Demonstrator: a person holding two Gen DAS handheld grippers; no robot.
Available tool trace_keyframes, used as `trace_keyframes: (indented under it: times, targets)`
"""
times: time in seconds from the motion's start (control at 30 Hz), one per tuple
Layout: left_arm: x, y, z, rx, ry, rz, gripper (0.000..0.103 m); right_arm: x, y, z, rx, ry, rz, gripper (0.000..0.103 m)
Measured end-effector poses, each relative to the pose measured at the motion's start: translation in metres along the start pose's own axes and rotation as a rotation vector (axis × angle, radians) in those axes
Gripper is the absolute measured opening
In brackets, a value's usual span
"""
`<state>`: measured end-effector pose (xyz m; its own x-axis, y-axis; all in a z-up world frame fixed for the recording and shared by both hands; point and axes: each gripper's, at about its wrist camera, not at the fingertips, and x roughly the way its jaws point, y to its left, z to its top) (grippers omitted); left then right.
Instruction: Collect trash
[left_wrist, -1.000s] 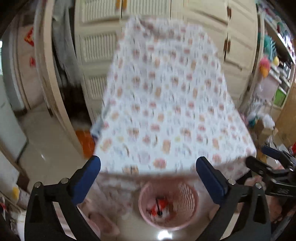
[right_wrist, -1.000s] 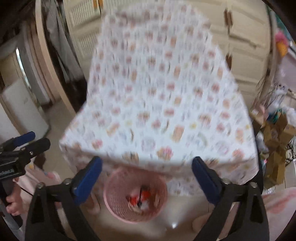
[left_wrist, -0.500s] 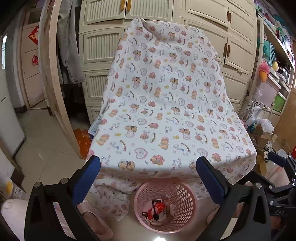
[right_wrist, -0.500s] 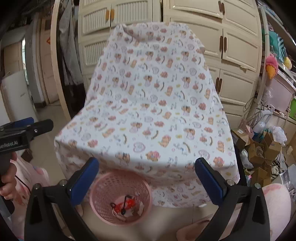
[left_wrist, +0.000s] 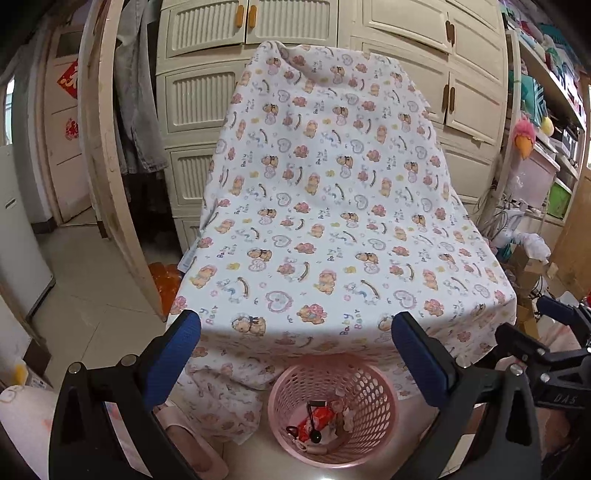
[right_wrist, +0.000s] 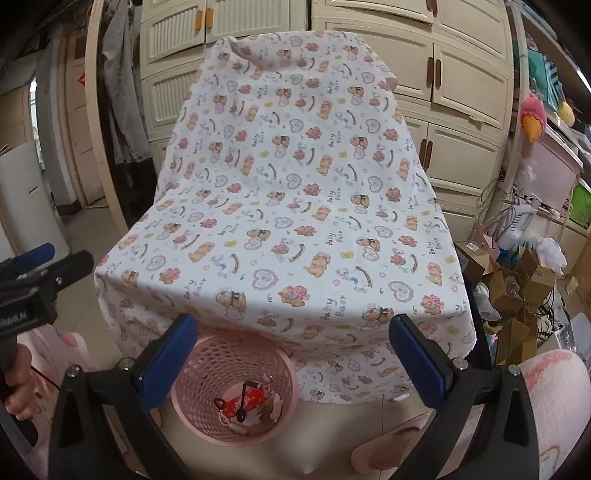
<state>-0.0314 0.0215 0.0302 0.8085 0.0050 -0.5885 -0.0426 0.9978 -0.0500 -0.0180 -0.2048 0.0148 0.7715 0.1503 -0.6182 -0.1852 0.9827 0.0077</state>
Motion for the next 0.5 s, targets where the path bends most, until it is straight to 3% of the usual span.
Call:
trace_keyframes:
  times: [0.5]
  targets:
    - [0.0039, -0.0029, -0.0011, 0.0, 0.01, 0.007, 0.102, 0.0024, -0.0068, 0.0002, 0.032, 0.01, 0.004, 0.103]
